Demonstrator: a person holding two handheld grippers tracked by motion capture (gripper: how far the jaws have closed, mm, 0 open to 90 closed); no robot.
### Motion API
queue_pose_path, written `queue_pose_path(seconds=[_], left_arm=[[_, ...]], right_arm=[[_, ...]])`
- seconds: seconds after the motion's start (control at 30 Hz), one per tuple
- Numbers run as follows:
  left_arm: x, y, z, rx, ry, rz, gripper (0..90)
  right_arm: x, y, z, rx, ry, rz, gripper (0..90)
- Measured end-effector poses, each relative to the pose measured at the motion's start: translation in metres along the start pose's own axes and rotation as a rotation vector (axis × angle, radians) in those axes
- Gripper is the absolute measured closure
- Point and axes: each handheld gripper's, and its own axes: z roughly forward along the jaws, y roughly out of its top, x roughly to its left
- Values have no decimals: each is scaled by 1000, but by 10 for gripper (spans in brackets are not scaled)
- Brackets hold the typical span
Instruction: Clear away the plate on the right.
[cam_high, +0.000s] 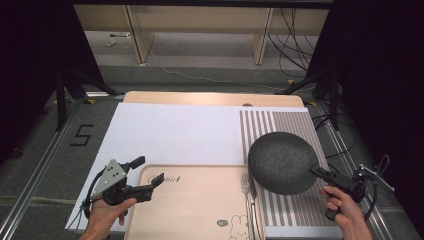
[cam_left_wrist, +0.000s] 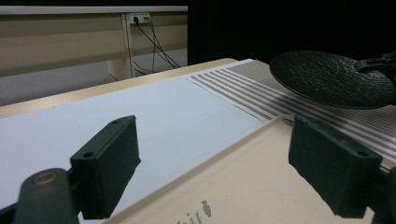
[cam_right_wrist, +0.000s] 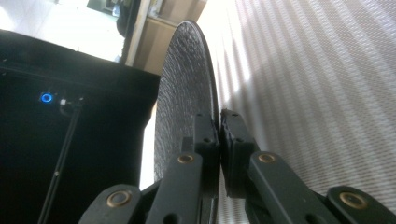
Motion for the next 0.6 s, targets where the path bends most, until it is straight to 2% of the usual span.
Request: queue_pose_path(seconds=[0.17, 0.6], left_arm=[[1, 0, -1, -4, 2, -4, 159], [1, 0, -1, -6, 9, -5, 158]], right_arm=[[15, -9, 10, 4, 23, -23, 870], [31, -29, 25, 59, 50, -34, 869]])
